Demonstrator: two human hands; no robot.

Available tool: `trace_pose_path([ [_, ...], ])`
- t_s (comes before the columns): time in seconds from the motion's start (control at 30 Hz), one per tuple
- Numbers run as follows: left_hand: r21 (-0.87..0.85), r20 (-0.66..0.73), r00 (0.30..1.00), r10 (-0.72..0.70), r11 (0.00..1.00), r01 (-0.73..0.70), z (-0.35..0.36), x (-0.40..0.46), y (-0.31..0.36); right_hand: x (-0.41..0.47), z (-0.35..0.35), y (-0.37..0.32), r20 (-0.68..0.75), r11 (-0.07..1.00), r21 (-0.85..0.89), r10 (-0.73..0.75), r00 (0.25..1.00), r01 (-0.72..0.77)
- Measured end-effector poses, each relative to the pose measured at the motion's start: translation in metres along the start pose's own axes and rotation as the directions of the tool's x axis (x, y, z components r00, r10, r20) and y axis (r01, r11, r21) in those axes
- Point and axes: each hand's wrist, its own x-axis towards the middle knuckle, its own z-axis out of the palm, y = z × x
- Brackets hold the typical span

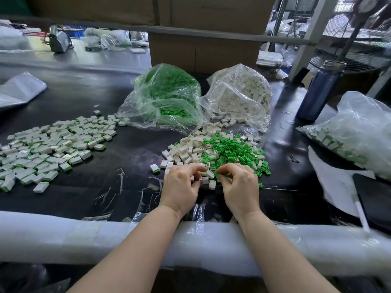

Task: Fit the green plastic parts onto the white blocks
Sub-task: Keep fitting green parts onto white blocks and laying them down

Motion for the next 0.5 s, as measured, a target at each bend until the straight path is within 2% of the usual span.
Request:
trace_pose_path([
  [0.13,-0.073,0.010,1.000,-0.029,0.997,0.030,-0.003,0.001,0.002,-0.001,-0.001,-0.005,0.050,0.991,0.128,-0.031,0.998,0.024],
  [0.27,-0.204,-0.010,0.995,-0.102,0.974,0.097,-0.005,0.002,0.002,-0.005,-0.001,-0.012,0.214,0.969,0.242,-0.105,0.971,0.051],
  [0.33,-0.240,-0.020,0.993,-0.115,0.965,0.107,-0.005,0.002,0.003,-0.006,0.001,-0.012,0.266,0.979,0.193,-0.120,0.956,0.069],
  [0.5,-0.260,0.017,0.994,-0.109,0.959,0.110,-0.004,0.003,0.001,-0.002,0.003,-0.005,0.183,0.992,0.095,-0.100,0.978,0.084],
])
